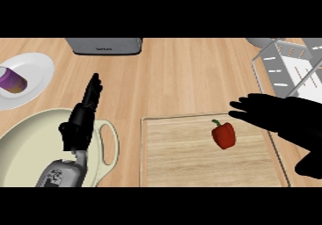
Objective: Pick the bell pepper from the tray and place it in the tiered basket
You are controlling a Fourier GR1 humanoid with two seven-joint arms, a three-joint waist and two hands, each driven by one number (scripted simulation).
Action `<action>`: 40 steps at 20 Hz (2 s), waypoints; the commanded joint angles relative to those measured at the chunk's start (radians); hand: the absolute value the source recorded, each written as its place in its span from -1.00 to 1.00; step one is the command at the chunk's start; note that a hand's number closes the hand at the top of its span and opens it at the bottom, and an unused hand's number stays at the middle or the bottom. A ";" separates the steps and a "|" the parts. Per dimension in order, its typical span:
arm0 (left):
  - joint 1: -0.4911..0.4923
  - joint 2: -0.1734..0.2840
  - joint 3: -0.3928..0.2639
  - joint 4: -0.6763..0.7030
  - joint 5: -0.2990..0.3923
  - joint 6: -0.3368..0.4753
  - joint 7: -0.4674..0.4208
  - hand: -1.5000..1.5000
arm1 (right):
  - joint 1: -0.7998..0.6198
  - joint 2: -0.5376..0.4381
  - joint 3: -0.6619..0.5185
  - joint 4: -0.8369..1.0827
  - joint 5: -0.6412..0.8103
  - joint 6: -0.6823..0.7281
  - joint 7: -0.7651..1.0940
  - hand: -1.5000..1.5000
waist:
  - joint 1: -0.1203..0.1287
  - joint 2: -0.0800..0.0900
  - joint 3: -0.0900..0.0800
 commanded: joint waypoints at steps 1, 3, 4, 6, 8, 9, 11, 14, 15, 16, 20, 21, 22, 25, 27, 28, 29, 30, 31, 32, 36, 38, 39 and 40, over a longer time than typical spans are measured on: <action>0.001 0.014 0.030 -0.018 0.009 -0.039 0.004 0.00 | -0.028 0.021 0.010 0.077 0.096 -0.052 -0.091 -1.00 | 0.000 0.000 0.000; 0.051 -0.009 0.000 -0.079 -0.028 -0.001 0.029 0.00 | 0.042 0.055 0.036 0.068 0.150 -0.120 -0.078 -1.00 | -0.001 -0.001 0.000; 0.019 0.005 0.041 0.009 -0.014 -0.028 -0.030 0.00 | 0.001 0.054 -0.007 0.067 0.132 -0.055 -0.054 -1.00 | -0.003 -0.001 -0.001; 0.097 0.003 0.025 -0.047 0.000 -0.041 -0.038 0.00 | 0.014 0.112 0.014 0.023 0.152 -0.050 0.027 -1.00 | -0.001 -0.002 -0.001; 0.027 -0.018 0.031 -0.020 -0.018 -0.032 0.005 0.00 | 0.102 0.091 -0.003 0.022 0.188 -0.092 -0.027 -1.00 | -0.006 -0.002 0.000; -0.004 -0.059 0.011 0.053 -0.043 -0.003 -0.034 0.00 | 0.029 0.094 -0.011 0.134 0.193 -0.097 -0.062 -1.00 | -0.004 0.000 -0.001; -0.014 -0.036 0.050 0.057 -0.029 -0.024 -0.038 0.00 | 0.111 0.073 -0.009 0.124 0.221 -0.139 -0.123 -1.00 | -0.006 -0.001 0.000; 0.005 0.000 0.083 0.028 0.008 -0.084 -0.034 0.00 | -0.004 0.115 -0.019 0.217 0.224 -0.076 -0.117 -1.00 | -0.001 0.000 -0.001; -0.013 -0.004 0.053 -0.102 -0.016 -0.055 0.124 0.00 | 0.034 0.108 -0.002 0.230 0.233 -0.112 -0.140 -1.00 | 0.001 -0.001 0.000; 0.020 -0.036 0.038 -0.041 -0.032 -0.039 0.022 0.00 | -0.010 0.110 0.014 0.323 0.268 -0.149 -0.181 -1.00 | 0.003 0.000 0.000; -0.011 -0.027 0.066 -0.011 -0.031 -0.064 0.024 0.00 | 0.016 0.149 0.001 0.255 0.258 -0.131 -0.192 -1.00 | -0.004 -0.001 0.000; 0.014 -0.035 0.057 0.038 -0.038 -0.064 -0.041 0.00 | -0.060 0.138 -0.002 0.401 0.278 -0.182 -0.252 -1.00 | 0.002 0.001 0.000; -0.016 -0.044 0.081 0.059 -0.020 -0.067 -0.042 0.00 | 0.082 0.125 0.008 0.259 0.291 -0.180 -0.228 -1.00 | -0.007 -0.001 -0.001; 0.014 -0.059 0.049 -0.021 -0.053 -0.047 0.025 0.00 | 0.067 0.173 0.035 0.275 0.312 -0.185 -0.219 -1.00 | -0.004 -0.001 0.000; 0.102 -0.001 0.075 -0.106 -0.005 -0.121 0.004 0.00 | 0.018 0.189 0.018 0.323 0.317 -0.166 -0.209 -1.00 | 0.001 -0.001 0.000; 0.047 -0.059 0.036 -0.068 -0.076 -0.048 0.027 0.00 | 0.022 0.191 0.024 0.291 0.320 -0.137 -0.211 -1.00 | -0.003 -0.001 0.000; 0.014 -0.044 0.076 -0.015 -0.063 -0.056 -0.006 0.00 | 0.015 0.205 0.017 0.253 0.305 -0.090 -0.179 -1.00 | -0.005 -0.001 -0.001; -0.007 -0.086 0.056 0.056 -0.074 -0.035 -0.044 0.00 | 0.025 0.200 0.035 0.336 0.332 -0.178 -0.238 -1.00 | -0.005 0.000 -0.001; 0.012 -0.081 0.052 0.020 -0.070 -0.046 -0.010 0.00 | -0.022 0.231 0.033 0.292 0.323 -0.082 -0.165 -1.00 | -0.003 -0.001 -0.001; 0.026 -0.004 0.103 -0.092 -0.024 -0.108 0.052 0.00 | -0.006 0.204 0.012 0.299 0.307 -0.092 -0.200 -1.00 | -0.001 -0.002 0.000; -0.001 -0.029 0.115 0.009 -0.041 -0.098 -0.024 0.00 | 0.049 0.221 0.038 0.301 0.351 -0.131 -0.202 -1.00 | -0.005 -0.001 -0.001; 0.023 -0.064 0.076 -0.034 -0.056 -0.081 0.016 0.00 | -0.022 0.248 0.047 0.396 0.372 -0.142 -0.205 -1.00 | -0.001 -0.001 0.000; -0.001 -0.034 0.127 0.075 -0.044 -0.104 -0.074 0.00 | 0.009 0.274 0.057 0.367 0.382 -0.151 -0.177 -1.00 | -0.004 0.000 -0.001; 0.062 -0.077 0.054 -0.093 -0.077 -0.064 0.033 0.00 | -0.041 0.235 0.019 0.381 0.371 -0.124 -0.211 -1.00 | 0.000 -0.002 0.000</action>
